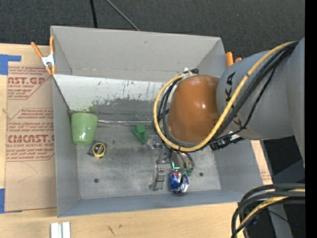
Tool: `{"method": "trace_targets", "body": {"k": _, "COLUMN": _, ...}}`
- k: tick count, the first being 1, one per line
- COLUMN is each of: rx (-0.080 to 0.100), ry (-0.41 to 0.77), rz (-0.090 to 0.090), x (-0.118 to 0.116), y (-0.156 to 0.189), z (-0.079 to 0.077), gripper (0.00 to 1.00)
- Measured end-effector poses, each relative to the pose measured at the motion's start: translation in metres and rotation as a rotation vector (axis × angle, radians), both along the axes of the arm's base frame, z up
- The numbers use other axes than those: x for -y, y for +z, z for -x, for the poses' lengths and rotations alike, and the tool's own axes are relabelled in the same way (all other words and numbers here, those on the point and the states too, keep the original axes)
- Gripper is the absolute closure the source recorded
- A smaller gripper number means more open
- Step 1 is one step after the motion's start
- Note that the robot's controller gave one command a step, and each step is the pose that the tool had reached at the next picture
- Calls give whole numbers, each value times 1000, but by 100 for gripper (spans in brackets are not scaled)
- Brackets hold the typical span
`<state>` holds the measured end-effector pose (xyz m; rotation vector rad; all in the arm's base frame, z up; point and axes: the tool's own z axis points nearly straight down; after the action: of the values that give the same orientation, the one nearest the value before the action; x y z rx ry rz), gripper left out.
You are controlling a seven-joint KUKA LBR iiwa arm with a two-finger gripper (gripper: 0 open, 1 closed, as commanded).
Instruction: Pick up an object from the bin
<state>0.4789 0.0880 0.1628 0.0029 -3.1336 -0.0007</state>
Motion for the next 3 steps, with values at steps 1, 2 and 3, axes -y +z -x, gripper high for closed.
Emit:
{"method": "trace_targets", "body": {"k": 1, "rx": 17, "ry": 129, "rz": -2, "x": 39, "y": -76, "z": -71, "gripper": 0}}
{"method": "trace_targets", "body": {"k": 2, "rx": 6, "ry": 513, "rz": -3, "x": 42, "y": -78, "z": -30, "gripper": 0}}
{"method": "trace_targets", "body": {"k": 3, "rx": 7, "ry": 883, "rz": -5, "x": 34, "y": -71, "z": -2, "gripper": 0}}
